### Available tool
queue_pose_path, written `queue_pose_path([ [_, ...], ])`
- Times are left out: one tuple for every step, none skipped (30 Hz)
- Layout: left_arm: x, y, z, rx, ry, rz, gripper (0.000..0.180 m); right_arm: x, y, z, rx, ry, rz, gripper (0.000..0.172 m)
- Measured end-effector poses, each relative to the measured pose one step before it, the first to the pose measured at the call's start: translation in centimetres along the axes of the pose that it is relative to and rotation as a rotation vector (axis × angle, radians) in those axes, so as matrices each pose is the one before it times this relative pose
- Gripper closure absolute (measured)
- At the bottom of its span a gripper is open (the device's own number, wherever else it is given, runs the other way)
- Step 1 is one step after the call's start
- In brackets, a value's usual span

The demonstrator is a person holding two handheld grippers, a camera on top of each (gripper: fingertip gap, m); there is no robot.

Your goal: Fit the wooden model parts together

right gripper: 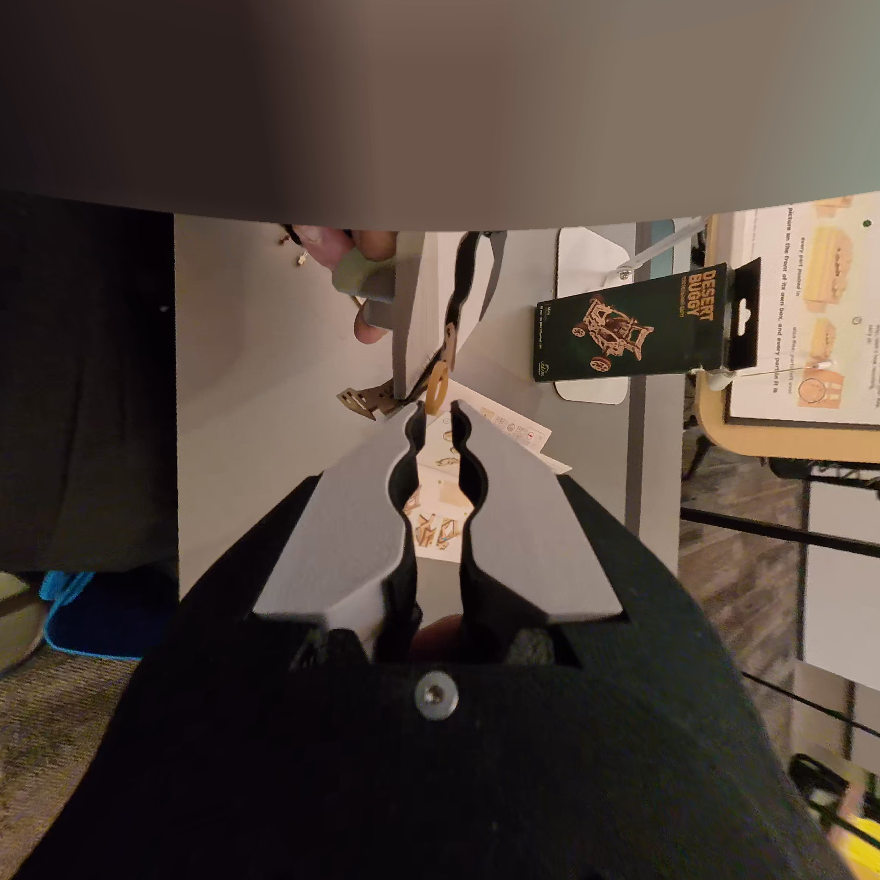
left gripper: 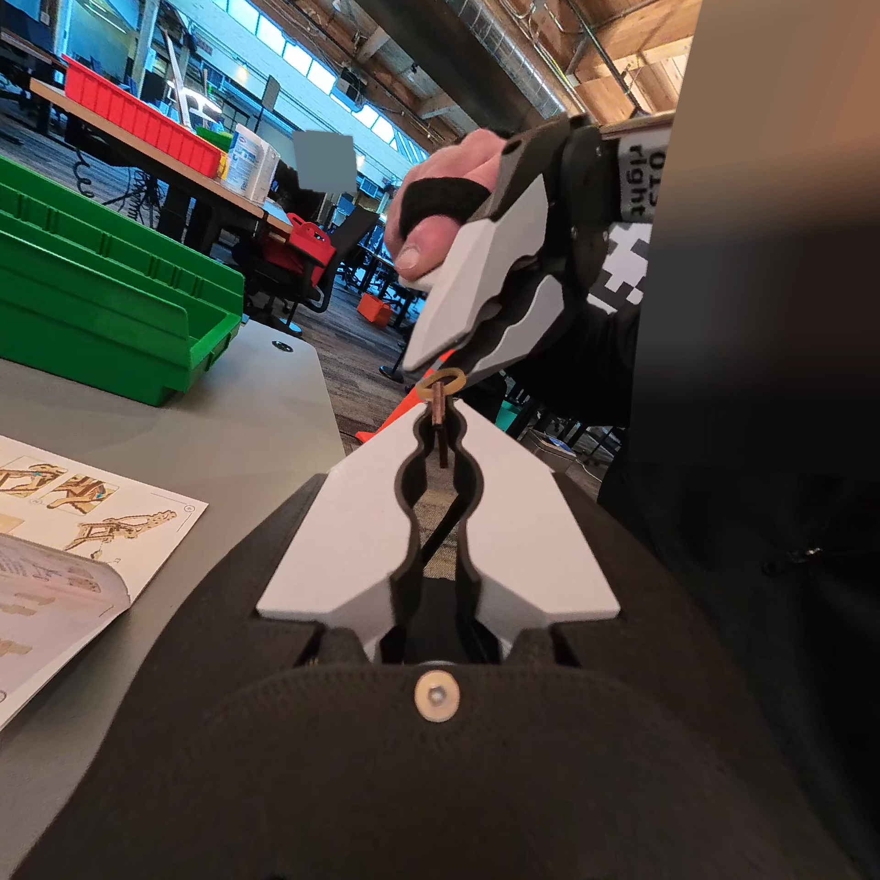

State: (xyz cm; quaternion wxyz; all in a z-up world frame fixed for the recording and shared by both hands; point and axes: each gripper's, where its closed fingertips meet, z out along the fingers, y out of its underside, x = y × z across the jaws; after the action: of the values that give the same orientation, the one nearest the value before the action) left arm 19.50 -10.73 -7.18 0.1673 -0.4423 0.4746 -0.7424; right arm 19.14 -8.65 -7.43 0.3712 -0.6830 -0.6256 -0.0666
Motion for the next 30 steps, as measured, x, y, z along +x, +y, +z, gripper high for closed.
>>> queue_pose_path([
  [-0.032,0.048,0.020,-0.0029,-0.0024,0.0028,0.179,0.054,0.072,-0.005,0.0090,-0.0076,0.0336,0.162],
  [0.002,0.108,0.057,-0.0061,-0.0007,0.0053,0.179,-0.024,0.089,-0.023,0.0110,-0.0122,0.0334,0.160],
  [0.048,0.053,0.047,-0.0020,0.0014,0.0052,0.179,-0.084,0.057,-0.061,0.0139,-0.0176,0.0372,0.158],
  [0.037,0.038,0.038,-0.0017,0.0011,0.0041,0.179,-0.064,0.042,-0.072,0.0145,-0.0185,0.0373,0.156],
  [0.028,0.008,0.029,0.0002,-0.0002,0.0060,0.179,-0.003,0.062,-0.077,0.0132,-0.0122,0.0287,0.154],
  [0.115,-0.113,0.005,0.0063,0.0048,0.0066,0.179,-0.004,0.075,-0.077,0.0068,-0.0090,0.0222,0.153],
  [0.226,-0.267,-0.062,0.0150,0.0106,0.0057,0.179,-0.097,0.137,-0.061,-0.0023,-0.0096,0.0081,0.146],
  [0.112,-0.226,-0.067,0.0107,0.0043,0.0044,0.179,-0.065,0.148,-0.039,-0.0050,-0.0011,-0.0034,0.146],
  [0.000,-0.067,-0.045,0.0010,-0.0029,0.0078,0.179,-0.009,0.097,-0.017,-0.0043,0.0047,-0.0035,0.146],
  [0.014,-0.007,-0.017,-0.0010,-0.0013,0.0091,0.179,-0.096,-0.079,-0.016,0.0075,-0.0009,0.0031,0.146],
  [0.131,-0.080,0.004,0.0055,0.0069,0.0058,0.179,-0.169,-0.202,-0.010,0.0160,-0.0075,0.0117,0.146],
  [0.113,-0.059,0.032,0.0053,0.0080,0.0010,0.179,-0.014,-0.046,0.008,0.0087,-0.0007,0.0144,0.146],
  [-0.038,0.084,0.055,-0.0028,-0.0018,0.0032,0.179,0.053,0.019,-0.055,0.0083,-0.0002,0.0187,0.146],
  [-0.023,0.056,0.020,-0.0017,-0.0020,0.0070,0.179,0.075,-0.079,-0.120,0.0207,-0.0066,0.0343,0.144],
  [0.225,-0.144,-0.029,0.0091,0.0118,0.0058,0.179,0.023,-0.135,-0.157,0.0308,-0.0166,0.0468,0.143],
  [0.243,-0.029,0.014,-0.0009,0.0102,0.0121,0.179,-0.055,-0.098,-0.137,0.0362,-0.0275,0.0534,0.141],
  [0.251,0.056,0.031,-0.0073,0.0076,0.0215,0.179,-0.094,-0.051,-0.099,0.0387,-0.0379,0.0586,0.138],
  [0.222,0.048,0.056,-0.0071,0.0052,0.0199,0.179,-0.067,-0.172,-0.117,0.0489,-0.0408,0.0565,0.135],
  [0.314,-0.034,0.056,-0.0011,0.0128,0.0162,0.179,-0.136,-0.407,-0.124,0.0638,-0.0485,0.0607,0.135],
  [0.356,-0.085,0.051,0.0035,0.0163,0.0145,0.179,-0.292,-0.378,0.005,0.0579,-0.0591,0.0648,0.135],
  [0.141,-0.012,0.034,-0.0001,0.0052,0.0118,0.179,0.080,-0.104,0.139,0.0376,-0.0304,0.0523,0.134],
  [0.076,0.059,-0.013,-0.0025,0.0024,0.0121,0.179,0.217,0.017,0.128,0.0308,-0.0131,0.0380,0.137],
  [0.271,0.068,-0.093,-0.0034,0.0146,0.0097,0.179,0.070,0.012,0.080,0.0306,-0.0152,0.0334,0.138],
  [-0.002,0.156,-0.236,-0.0150,-0.0048,0.0091,0.179,0.299,0.250,0.079,0.0120,0.0116,0.0186,0.139],
  [-0.383,0.265,-0.443,-0.0279,-0.0314,0.0199,0.179,0.391,0.605,0.092,-0.0161,0.0327,-0.0020,0.139],
  [-0.383,0.173,-0.566,-0.0218,-0.0278,0.0184,0.179,0.204,0.605,0.036,-0.0163,0.0283,-0.0049,0.141],
  [-0.472,-0.005,-0.625,-0.0075,-0.0280,0.0025,0.179,0.122,0.557,0.021,-0.0078,0.0247,0.0003,0.142],
  [-0.590,-0.006,-0.598,-0.0013,-0.0325,-0.0038,0.179,0.202,0.978,0.126,-0.0281,0.0307,-0.0007,0.142],
  [-0.430,0.191,-0.536,-0.0091,-0.0203,-0.0042,0.179,0.222,1.265,0.213,-0.0406,0.0375,-0.0068,0.141],
  [-0.372,0.304,-0.502,-0.0111,-0.0171,-0.0049,0.179,0.183,1.095,0.236,-0.0255,0.0364,0.0007,0.140],
])
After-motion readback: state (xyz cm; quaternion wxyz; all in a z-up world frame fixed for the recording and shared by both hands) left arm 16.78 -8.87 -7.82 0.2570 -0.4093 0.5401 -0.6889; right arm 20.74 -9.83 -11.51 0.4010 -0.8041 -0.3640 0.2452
